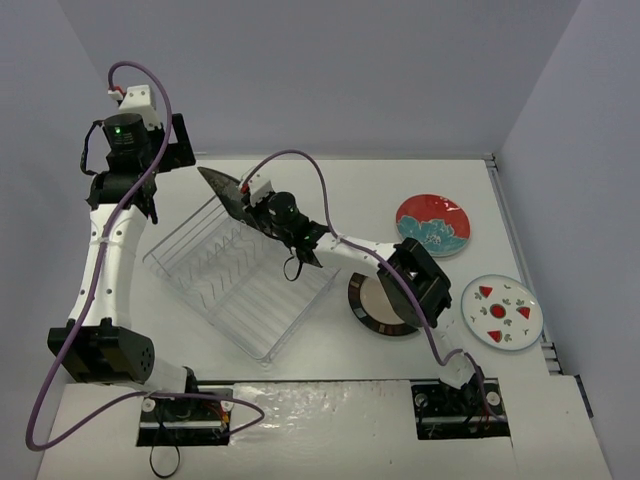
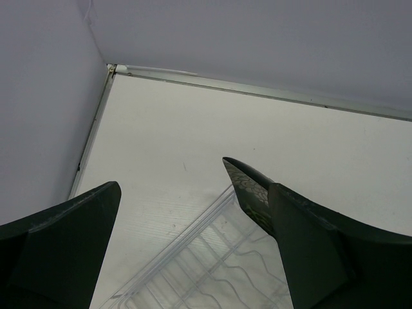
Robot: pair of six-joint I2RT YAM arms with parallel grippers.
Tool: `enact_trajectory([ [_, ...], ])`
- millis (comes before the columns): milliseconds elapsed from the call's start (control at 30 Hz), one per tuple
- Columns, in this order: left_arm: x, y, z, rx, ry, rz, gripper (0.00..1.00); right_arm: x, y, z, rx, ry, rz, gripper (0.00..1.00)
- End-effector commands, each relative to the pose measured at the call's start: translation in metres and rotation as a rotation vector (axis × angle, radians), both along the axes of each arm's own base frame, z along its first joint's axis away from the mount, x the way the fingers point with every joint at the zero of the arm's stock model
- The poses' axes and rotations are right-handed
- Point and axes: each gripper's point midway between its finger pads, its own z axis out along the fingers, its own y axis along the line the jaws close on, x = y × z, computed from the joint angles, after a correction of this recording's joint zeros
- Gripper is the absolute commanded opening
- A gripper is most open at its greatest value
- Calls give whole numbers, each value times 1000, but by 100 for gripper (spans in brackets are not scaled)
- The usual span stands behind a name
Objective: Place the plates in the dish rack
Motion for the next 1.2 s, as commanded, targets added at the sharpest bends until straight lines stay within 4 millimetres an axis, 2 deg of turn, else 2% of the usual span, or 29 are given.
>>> enact_trajectory([
  [0, -3, 0, 40, 13, -124, 6, 97, 13, -8, 114, 205, -186, -13, 0],
  [100, -3, 0, 39, 17, -120, 8, 97, 19, -13, 109, 210, -165, -12, 0],
  [167, -3, 1, 39, 18, -120, 10, 97, 15, -15, 100, 217, -146, -4, 0],
  [200, -3, 1, 38, 18, -120, 10, 97, 14, -15, 101, 225, -151, -3, 0],
  [300, -3, 1, 38, 18, -118, 12, 97, 6, -19, 81, 279, -104, 0, 0],
  [467, -1, 0, 36, 17, -112, 7, 97, 2, -21, 58, 347, -79, -14, 0],
  [733, -4, 1, 40, 19, -116, 10, 97, -6, -34, 39, 386, -104, -80, 1],
  [767, -4, 1, 40, 19, -117, 10, 97, -7, -35, 41, 393, -109, -81, 2],
  [867, -3, 1, 39, 18, -115, 10, 97, -11, -42, 38, 384, -117, -93, 10],
  [967, -1, 0, 37, 13, -112, 8, 97, -14, -43, 36, 368, -119, -81, 23],
  [1067, 0, -1, 36, 8, -110, 3, 97, -15, -43, 34, 352, -111, -81, 27],
  [1167, -1, -15, 39, 3, -115, -26, 97, -17, -44, 41, 355, -117, -77, 44],
])
